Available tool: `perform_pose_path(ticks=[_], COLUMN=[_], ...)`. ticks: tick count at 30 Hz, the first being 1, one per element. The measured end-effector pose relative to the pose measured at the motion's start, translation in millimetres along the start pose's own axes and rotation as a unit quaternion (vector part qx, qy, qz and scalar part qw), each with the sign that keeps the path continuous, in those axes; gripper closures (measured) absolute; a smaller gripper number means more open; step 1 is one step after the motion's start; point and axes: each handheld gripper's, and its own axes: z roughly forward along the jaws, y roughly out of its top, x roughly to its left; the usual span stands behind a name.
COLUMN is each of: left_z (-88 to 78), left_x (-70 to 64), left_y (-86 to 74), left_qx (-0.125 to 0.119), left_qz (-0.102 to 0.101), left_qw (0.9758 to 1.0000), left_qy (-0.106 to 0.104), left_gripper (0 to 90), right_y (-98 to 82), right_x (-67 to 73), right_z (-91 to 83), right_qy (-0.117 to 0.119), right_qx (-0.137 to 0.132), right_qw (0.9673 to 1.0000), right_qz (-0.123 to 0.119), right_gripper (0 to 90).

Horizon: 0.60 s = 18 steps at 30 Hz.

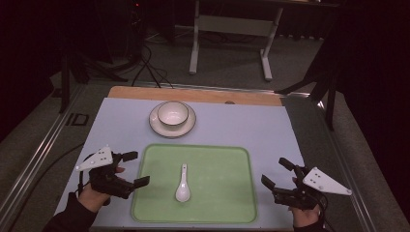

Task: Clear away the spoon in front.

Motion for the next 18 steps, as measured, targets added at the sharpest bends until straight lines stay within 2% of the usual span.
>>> perform_pose_path(ticks=[7,14,17,18], left_z=[-1.6,-0.7,1.8,2.4], left_x=[0.5,2.4,4.4,6.5], left_y=[-17.2,-23.4,-26.8,-27.7], left_qx=[0.004,-0.004,-0.008,-0.012], left_qz=[0.025,0.036,0.033,0.024], left_qw=[0.9996,0.9989,0.9992,0.9995], left_qy=[0.016,0.028,0.021,0.019], left_gripper=[0.6,0.6,0.6,0.6], right_y=[-0.1,-1.1,-1.7,-2.0], right_x=[-0.1,-0.2,-0.5,-0.7], right_z=[0.1,0.5,1.1,1.6], right_qy=[0.001,0.005,0.006,0.008], right_qx=[0.001,0.004,0.009,0.01], right_qw=[1.0,1.0,0.9999,0.9999], right_qz=[0.001,0.001,0.006,0.005], right_gripper=[13.8,13.9,14.6,14.6])
